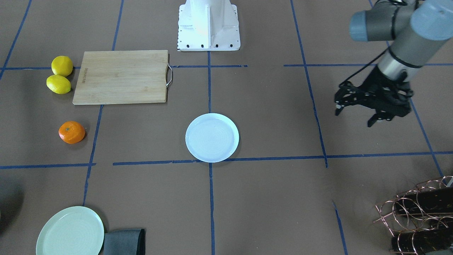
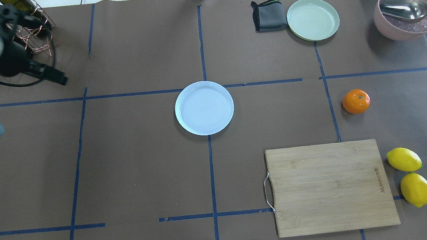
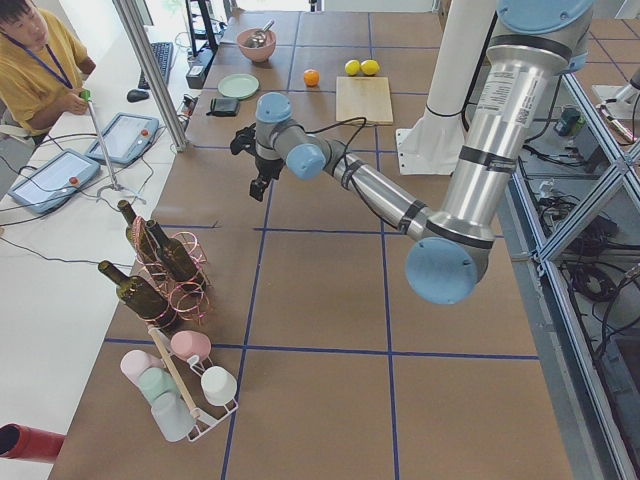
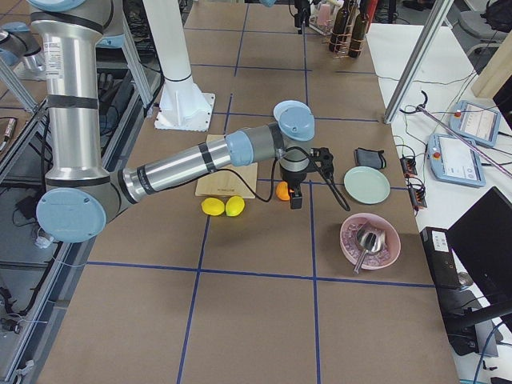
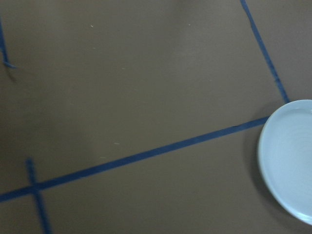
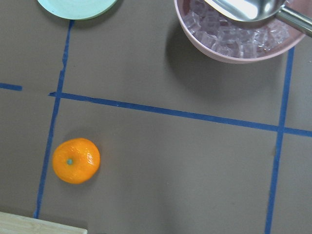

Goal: Pick orange to plate
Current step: 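Withdraw the left gripper from the plate back toward the wine rack, then move the right gripper above the orange tangerine and lower it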

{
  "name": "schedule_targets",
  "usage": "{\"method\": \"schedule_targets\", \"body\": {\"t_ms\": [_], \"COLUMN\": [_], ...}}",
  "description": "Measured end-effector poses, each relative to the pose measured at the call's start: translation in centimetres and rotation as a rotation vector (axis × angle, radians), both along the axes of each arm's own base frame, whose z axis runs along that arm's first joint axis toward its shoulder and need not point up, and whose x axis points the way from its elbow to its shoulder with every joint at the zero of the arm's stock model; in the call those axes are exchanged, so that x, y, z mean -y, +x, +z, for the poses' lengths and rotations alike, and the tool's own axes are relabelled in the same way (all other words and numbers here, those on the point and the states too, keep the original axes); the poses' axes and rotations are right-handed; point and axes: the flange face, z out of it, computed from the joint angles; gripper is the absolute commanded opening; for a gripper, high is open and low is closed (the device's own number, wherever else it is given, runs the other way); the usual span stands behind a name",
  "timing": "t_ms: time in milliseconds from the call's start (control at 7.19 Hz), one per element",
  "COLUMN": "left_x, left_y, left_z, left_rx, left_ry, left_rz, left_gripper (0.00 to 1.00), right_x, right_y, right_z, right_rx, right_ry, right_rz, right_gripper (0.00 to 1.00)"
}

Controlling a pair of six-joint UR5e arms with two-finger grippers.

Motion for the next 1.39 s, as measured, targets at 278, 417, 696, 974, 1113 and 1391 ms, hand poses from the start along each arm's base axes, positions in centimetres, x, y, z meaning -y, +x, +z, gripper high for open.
{"method": "schedule_targets", "body": {"t_ms": [278,417,696,974,1113,1391], "left_x": [-0.7,-1.7,-6.1,-8.6,-8.6,-8.5], "left_y": [-13.7,-18.5,-23.2,-24.1,-24.1,-24.1], "left_z": [8.5,12.0,19.4,22.3,22.5,22.4], "left_rx": [0.103,0.125,0.131,0.13,0.129,0.129], "left_ry": [-0.022,-0.112,-0.291,-0.359,-0.362,-0.361], "left_rz": [0.004,-0.031,-0.085,-0.098,-0.099,-0.101], "left_gripper": [1.0,1.0,1.0,1.0,1.0,1.0], "right_x": [2.0,2.8,3.9,3.5,3.4,4.1], "right_y": [-4.7,-6.6,-11.3,-17.2,-20.5,-23.8], "right_z": [-4.2,-6.1,-9.2,-9.6,-9.4,-5.6], "right_rx": [0.014,0.019,-0.01,-0.063,-0.066,-0.043], "right_ry": [0.017,0.047,0.118,0.109,0.11,0.133], "right_rz": [-0.018,-0.04,-0.093,-0.088,-0.052,-0.014], "right_gripper": [1.0,1.0,1.0,1.0,1.0,1.0]}}
